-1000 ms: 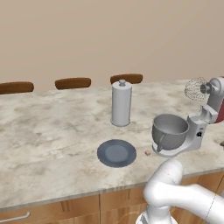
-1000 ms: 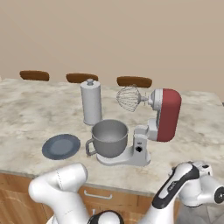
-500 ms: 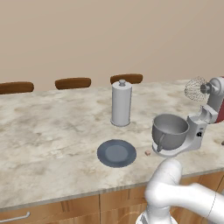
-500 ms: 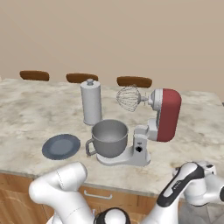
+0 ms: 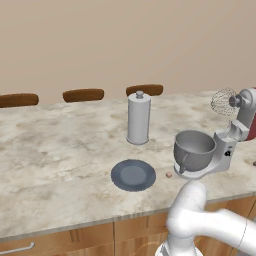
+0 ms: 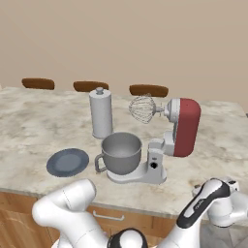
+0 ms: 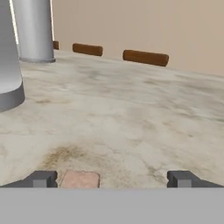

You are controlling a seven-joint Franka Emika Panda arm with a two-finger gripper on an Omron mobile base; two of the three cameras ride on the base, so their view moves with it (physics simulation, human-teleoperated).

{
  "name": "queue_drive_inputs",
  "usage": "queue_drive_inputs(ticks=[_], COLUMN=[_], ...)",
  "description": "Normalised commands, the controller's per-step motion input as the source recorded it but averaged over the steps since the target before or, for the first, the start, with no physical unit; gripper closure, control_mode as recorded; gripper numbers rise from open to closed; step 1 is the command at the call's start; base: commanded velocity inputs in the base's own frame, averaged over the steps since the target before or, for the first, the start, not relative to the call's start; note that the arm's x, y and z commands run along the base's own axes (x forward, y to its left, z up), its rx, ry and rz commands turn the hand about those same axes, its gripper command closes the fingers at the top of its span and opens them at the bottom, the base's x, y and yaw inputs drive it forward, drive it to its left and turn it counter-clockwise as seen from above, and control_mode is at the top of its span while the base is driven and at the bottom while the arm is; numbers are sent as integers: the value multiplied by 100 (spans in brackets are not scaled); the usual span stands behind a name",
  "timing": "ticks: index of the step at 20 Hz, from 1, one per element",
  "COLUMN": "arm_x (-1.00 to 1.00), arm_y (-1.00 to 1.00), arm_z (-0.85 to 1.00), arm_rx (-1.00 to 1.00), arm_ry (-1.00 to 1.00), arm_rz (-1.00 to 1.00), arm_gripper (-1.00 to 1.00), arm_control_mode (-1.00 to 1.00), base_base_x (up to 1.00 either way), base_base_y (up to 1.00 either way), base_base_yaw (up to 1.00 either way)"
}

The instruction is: Add butter and sugar cubes to the stand mixer bowl and then turn on the stand mixer to begin making frosting.

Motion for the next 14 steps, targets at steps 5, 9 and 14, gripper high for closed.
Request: queue_drive_inputs(ticks=[5, 9, 14], arm_x=[-27, -26, -5], arm_y=[-17, -9, 5], arm_z=[-28, -28, -35], arm_rx=[0, -1, -6], arm_ry=[0, 0, 0], arm_rz=[6, 4, 1], arm_gripper=[-100, -100, 100], arm_control_mode=[-100, -100, -100], base_base_x=[0, 0, 0], base_base_y=[0, 0, 0], base_base_yaw=[0, 0, 0])
